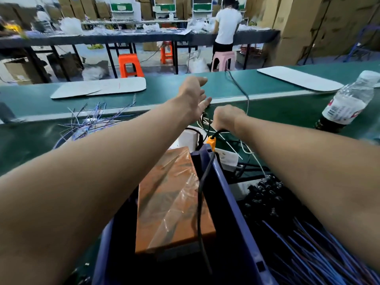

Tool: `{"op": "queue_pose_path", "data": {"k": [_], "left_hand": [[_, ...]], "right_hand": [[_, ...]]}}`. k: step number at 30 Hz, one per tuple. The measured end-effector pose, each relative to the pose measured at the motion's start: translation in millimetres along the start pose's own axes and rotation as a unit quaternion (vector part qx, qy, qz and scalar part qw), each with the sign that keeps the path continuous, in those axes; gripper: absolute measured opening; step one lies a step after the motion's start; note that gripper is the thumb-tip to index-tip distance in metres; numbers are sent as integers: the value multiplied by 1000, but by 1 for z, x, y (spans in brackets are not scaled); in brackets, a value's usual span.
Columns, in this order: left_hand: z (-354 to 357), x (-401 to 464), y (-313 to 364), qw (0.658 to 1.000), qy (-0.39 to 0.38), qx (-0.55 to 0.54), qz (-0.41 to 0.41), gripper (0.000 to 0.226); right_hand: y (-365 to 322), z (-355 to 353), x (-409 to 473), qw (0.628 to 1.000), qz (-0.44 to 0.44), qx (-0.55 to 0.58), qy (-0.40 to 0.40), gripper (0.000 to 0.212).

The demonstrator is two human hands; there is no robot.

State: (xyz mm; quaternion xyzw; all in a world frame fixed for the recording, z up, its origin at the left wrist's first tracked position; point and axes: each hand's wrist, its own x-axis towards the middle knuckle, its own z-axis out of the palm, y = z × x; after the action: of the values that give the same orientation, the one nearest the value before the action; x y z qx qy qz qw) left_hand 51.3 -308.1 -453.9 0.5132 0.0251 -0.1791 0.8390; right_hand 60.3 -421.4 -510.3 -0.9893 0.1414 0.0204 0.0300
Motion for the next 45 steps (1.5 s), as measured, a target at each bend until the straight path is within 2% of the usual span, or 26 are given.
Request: {"op": "queue_pose_path", "data": {"k": [2, 5, 10, 14, 17, 19, 23, 25, 26, 28, 30, 31, 32, 34, 36, 37, 39, 41, 43, 45], "left_hand": [[5, -10, 3, 1000, -13, -8, 4, 39], [10, -32, 11, 999, -25, -19, 12, 36], [2, -84, 29, 998, -29, -50, 28, 22], [-12, -148, 43, 991, -53, -94, 73, 21], [-29, -210, 48, 985, -74, -97, 120, 24], [-48, -253, 47, 984, -45, -41, 167, 24], [-107, -331, 26, 955, 110, 105, 255, 27], [-144, -359, 7, 917, 220, 206, 263, 27], [-163, -368, -3, 883, 277, 283, 252, 25], [-201, -387, -25, 780, 360, 473, 195, 19], [-231, -404, -48, 660, 365, 643, 133, 19], [-241, -410, -58, 614, 350, 698, 117, 20], [-249, -412, -66, 579, 337, 735, 109, 24], [-260, -415, -77, 551, 329, 759, 111, 31], [-265, -413, -79, 551, 328, 757, 130, 29], [-265, -412, -78, 563, 330, 745, 138, 27], [-266, -411, -75, 601, 343, 704, 158, 22], [-266, -412, -72, 626, 364, 664, 186, 17], [-265, -413, -68, 641, 391, 625, 215, 15], [-261, -412, -62, 674, 407, 569, 237, 15]], "right_hand": [[3, -6, -5, 1000, 7, 16, 12, 36], [10, -25, -17, 996, 8, 37, 78, 31], [13, -58, -61, 991, 18, 78, 106, 27], [6, -83, -121, 980, -36, 135, 145, 25], [-10, -100, -191, 955, -108, 204, 185, 20], [-23, -106, -247, 929, -173, 242, 219, 18], [-50, -90, -358, 880, -286, 308, 219, 18], [-66, -68, -402, 872, -329, 307, 194, 18], [-75, -56, -419, 871, -343, 307, 172, 19], [-94, -27, -445, 881, -356, 294, 109, 23], [-114, 1, -459, 897, -351, 266, 31, 28], [-122, 12, -462, 902, -343, 261, 1, 27], [-130, 21, -463, 906, -331, 263, -22, 26], [-145, 33, -465, 900, -286, 318, -81, 23], [-161, 41, -463, 890, -237, 373, -110, 21], [-167, 43, -460, 896, -229, 366, -100, 19], [-176, 44, -454, 926, -237, 291, -29, 14], [-182, 43, -449, 935, -246, 249, 51, 12], [-186, 38, -442, 918, -256, 296, 65, 14], [-192, 33, -436, 892, -234, 385, 26, 15]]}}
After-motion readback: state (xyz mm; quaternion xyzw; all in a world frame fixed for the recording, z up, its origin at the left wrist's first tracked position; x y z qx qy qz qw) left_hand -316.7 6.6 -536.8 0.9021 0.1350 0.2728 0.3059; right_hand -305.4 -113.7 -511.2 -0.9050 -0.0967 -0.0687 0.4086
